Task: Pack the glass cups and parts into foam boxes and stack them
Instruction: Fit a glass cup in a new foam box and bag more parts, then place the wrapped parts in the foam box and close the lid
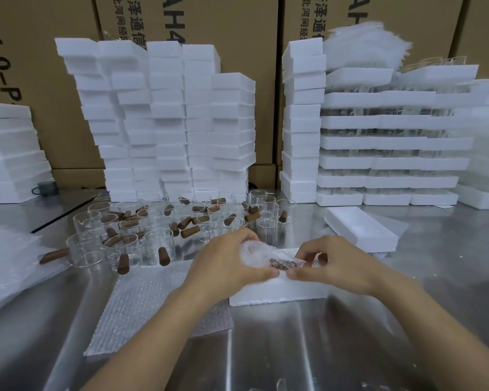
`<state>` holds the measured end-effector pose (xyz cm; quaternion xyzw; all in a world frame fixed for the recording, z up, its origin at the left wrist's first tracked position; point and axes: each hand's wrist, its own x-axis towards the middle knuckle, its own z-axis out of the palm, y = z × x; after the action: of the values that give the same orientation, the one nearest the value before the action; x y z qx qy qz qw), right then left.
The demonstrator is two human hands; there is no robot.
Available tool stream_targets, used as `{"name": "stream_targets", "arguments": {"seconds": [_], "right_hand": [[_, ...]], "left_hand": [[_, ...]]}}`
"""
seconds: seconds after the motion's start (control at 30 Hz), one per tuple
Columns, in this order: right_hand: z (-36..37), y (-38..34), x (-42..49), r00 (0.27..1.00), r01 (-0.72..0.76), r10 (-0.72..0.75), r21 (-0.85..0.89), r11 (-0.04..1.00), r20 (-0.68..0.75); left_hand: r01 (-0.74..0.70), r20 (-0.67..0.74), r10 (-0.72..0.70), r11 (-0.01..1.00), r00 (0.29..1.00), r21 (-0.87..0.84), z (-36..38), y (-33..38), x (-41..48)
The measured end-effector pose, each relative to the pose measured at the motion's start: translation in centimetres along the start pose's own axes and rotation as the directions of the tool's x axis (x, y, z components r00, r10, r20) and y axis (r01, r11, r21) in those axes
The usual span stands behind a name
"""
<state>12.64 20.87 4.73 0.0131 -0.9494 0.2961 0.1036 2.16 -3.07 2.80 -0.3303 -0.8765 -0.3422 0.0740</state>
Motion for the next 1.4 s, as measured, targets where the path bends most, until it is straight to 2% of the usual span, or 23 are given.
{"name": "stream_targets", "arguments": {"seconds": [0.1, 0.23, 0.33, 0.5, 0.6, 0.7, 0.77, 0.8, 0.87, 0.93, 1.13, 1.23, 1.33, 1.4], "right_hand": [[0.0, -0.1, 0.1, 1.000, 0.026, -0.025, 0.027, 0.999, -0.015], [0.1, 0.0, 0.1, 0.999, 0.052, -0.051, 0.062, 0.997, -0.018], [0.4, 0.3, 0.3, 0.998, 0.057, -0.057, 0.054, 0.997, -0.001], [0.4, 0.6, 0.6, 0.999, 0.047, -0.048, 0.043, 0.998, 0.001], [0.5, 0.6, 0.6, 0.999, 0.038, -0.038, 0.016, 0.999, -0.008], [0.2, 0.5, 0.4, 0.999, 0.029, -0.029, 0.014, 0.999, -0.042], [0.1, 0.4, 0.4, 0.992, 0.025, -0.018, 0.055, 0.998, -0.122], [0.1, 0.4, 0.4, 0.985, 0.020, -0.007, 0.073, 0.997, -0.171], [0.2, 0.4, 0.5, 0.973, 0.007, 0.009, 0.069, 0.998, -0.229], [0.4, 0.5, 0.5, 0.975, -0.013, 0.022, 0.044, 0.999, -0.220], [1.1, 0.9, 0.7, 0.981, -0.040, 0.047, 0.039, 0.998, -0.187], [0.8, 0.9, 0.8, 0.975, -0.049, 0.064, 0.076, 0.996, -0.211], [-0.2, 1.9, 0.9, 0.940, -0.098, 0.108, 0.048, 0.994, -0.325], [-1.0, 3.1, 1.0, 0.875, -0.196, 0.163, -0.027, 0.980, -0.455]], "left_hand": [[-0.052, 0.007, 0.052, 0.995, 0.999, 0.090, 0.0, 0.3, 0.1], [-0.124, 0.136, 0.114, 0.990, 0.984, 0.068, 0.3, 0.5, -0.1], [-0.190, 0.182, 0.171, 0.978, 0.968, 0.090, 0.8, 0.2, 0.0], [-0.157, 0.214, 0.152, 0.988, 0.965, 0.008, 1.1, 0.2, 0.3], [-0.092, 0.252, 0.137, 0.979, 0.958, -0.183, 0.3, 0.4, 0.3], [-0.008, 0.166, 0.071, 0.936, 0.984, -0.353, -1.7, 0.6, 0.7], [0.062, 0.049, -0.047, 0.919, 0.998, -0.388, -3.4, 0.1, 1.1], [0.103, 0.042, -0.094, 0.921, 0.995, -0.376, -4.0, -0.2, 1.2], [0.190, 0.148, -0.148, 0.926, 0.978, -0.327, -4.7, -0.8, 1.2], [0.227, 0.249, -0.170, 0.948, 0.953, -0.223, -4.6, -1.0, 1.1], [0.184, 0.211, -0.151, 0.972, 0.966, -0.144, -3.9, -0.6, 1.1], [0.136, 0.089, -0.123, 0.979, 0.988, -0.155, -3.8, -1.0, 1.1], [0.076, 0.000, -0.078, 0.973, 0.997, -0.219, -3.8, -0.9, 1.3], [0.070, 0.074, -0.054, 0.970, 0.996, -0.233, -3.8, -0.7, 1.1]]}}
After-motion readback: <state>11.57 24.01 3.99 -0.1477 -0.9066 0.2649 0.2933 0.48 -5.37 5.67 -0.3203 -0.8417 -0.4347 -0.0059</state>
